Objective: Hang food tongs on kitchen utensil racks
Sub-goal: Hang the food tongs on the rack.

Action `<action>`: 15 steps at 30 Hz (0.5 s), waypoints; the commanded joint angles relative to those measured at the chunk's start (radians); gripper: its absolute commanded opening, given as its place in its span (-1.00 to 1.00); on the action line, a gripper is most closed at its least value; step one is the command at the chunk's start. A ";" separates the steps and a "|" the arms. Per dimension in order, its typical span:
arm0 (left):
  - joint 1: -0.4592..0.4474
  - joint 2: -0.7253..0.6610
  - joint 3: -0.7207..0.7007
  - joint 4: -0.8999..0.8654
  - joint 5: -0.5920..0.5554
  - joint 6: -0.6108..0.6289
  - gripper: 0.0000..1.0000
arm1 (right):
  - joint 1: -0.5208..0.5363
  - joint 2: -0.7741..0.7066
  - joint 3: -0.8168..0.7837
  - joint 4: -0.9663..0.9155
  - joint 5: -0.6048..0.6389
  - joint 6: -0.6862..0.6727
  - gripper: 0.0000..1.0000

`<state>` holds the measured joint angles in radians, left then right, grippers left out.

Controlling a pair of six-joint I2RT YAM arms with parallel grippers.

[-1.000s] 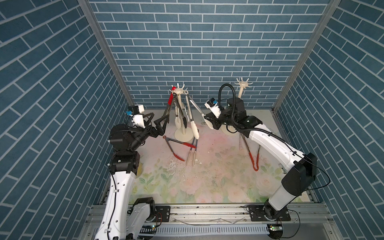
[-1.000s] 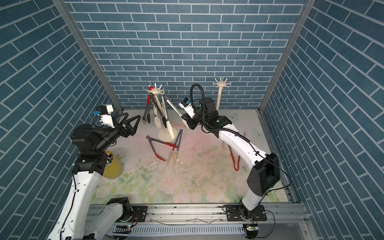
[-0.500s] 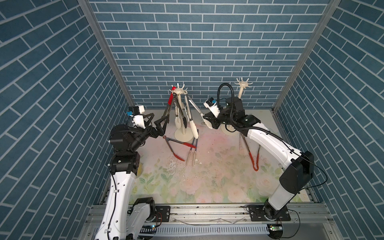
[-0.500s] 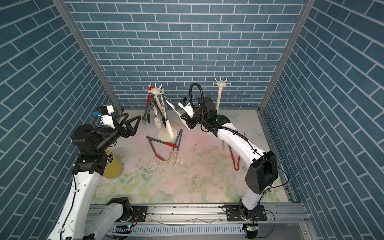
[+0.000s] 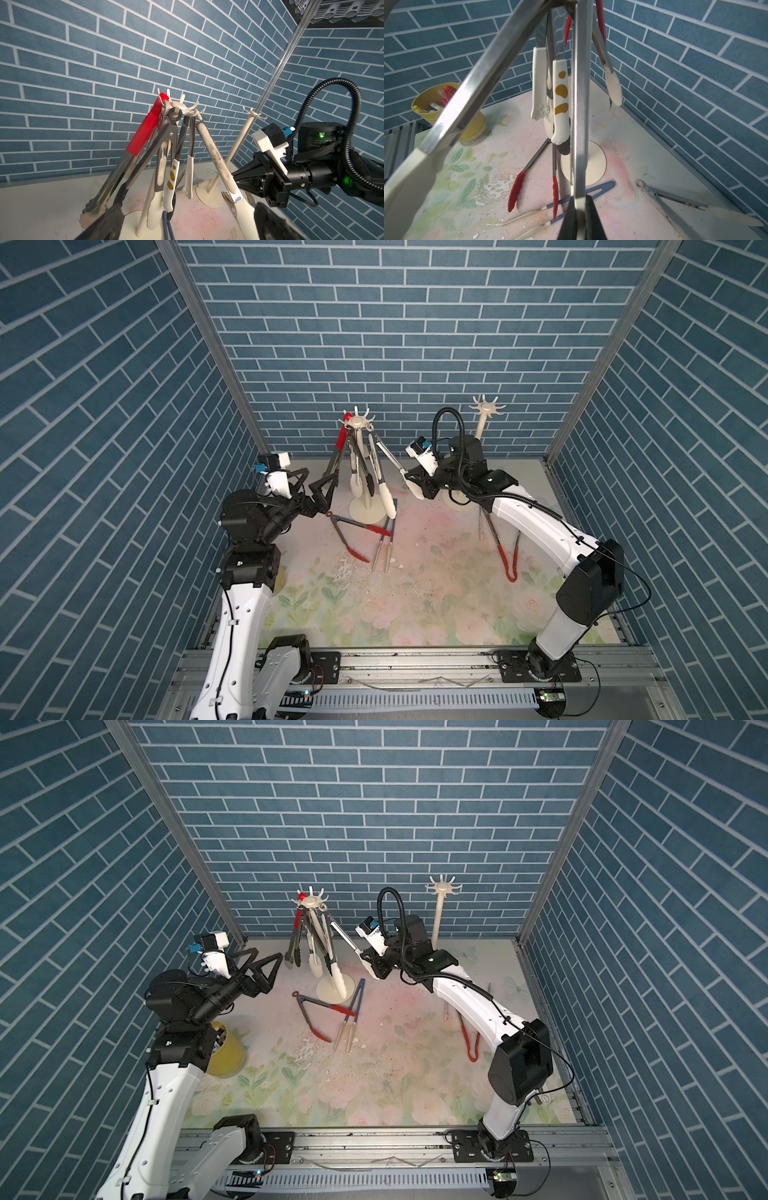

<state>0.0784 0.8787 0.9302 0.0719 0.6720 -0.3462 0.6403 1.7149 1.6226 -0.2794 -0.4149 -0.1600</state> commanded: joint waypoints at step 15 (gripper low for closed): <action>-0.006 -0.033 -0.016 -0.023 0.005 0.020 0.99 | -0.008 -0.046 -0.039 -0.057 0.095 0.230 -0.05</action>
<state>0.0765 0.8627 0.9230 0.0635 0.6716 -0.3435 0.6346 1.7119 1.6127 -0.3214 -0.3580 0.0006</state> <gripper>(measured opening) 0.994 0.453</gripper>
